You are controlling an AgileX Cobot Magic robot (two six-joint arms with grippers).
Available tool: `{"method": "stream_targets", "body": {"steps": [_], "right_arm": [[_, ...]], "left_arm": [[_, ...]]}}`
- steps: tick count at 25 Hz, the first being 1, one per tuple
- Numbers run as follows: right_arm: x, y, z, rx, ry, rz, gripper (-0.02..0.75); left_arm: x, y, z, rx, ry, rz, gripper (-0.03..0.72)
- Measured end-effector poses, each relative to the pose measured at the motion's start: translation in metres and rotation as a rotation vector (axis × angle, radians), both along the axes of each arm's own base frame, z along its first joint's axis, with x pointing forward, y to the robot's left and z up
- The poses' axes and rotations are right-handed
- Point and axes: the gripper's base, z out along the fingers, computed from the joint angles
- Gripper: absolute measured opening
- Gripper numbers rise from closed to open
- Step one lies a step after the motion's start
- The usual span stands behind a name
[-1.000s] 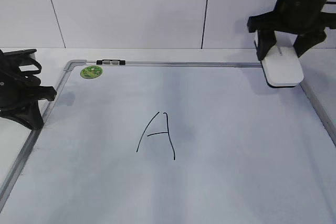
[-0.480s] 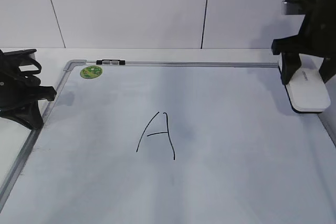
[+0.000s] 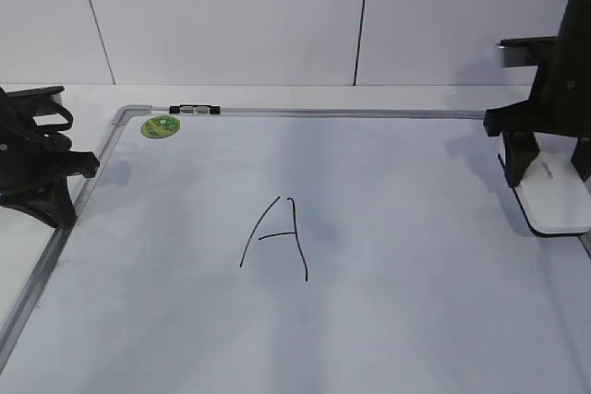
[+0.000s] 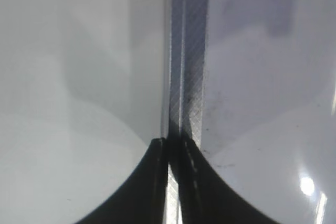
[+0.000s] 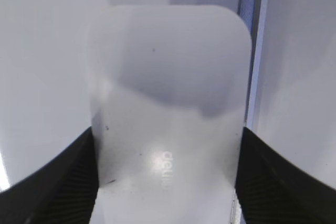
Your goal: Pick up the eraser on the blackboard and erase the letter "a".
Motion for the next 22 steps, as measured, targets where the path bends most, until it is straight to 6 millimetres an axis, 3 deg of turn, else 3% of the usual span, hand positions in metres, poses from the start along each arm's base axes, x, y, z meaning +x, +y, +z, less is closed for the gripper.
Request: {"method": "stream_targets", "body": {"steps": [12, 22], "right_arm": [[0.000, -0.016, -0.002, -0.009, 0.005, -0.035, 0.541], [0.001, -0.017, -0.003, -0.008, 0.012, -0.015, 0.541]], "left_arm": [[0.000, 0.000, 0.000, -0.002, 0.000, 0.001, 0.034], [0.000, -0.001, 0.000, -0.007, 0.001, 0.006, 0.035]]}}
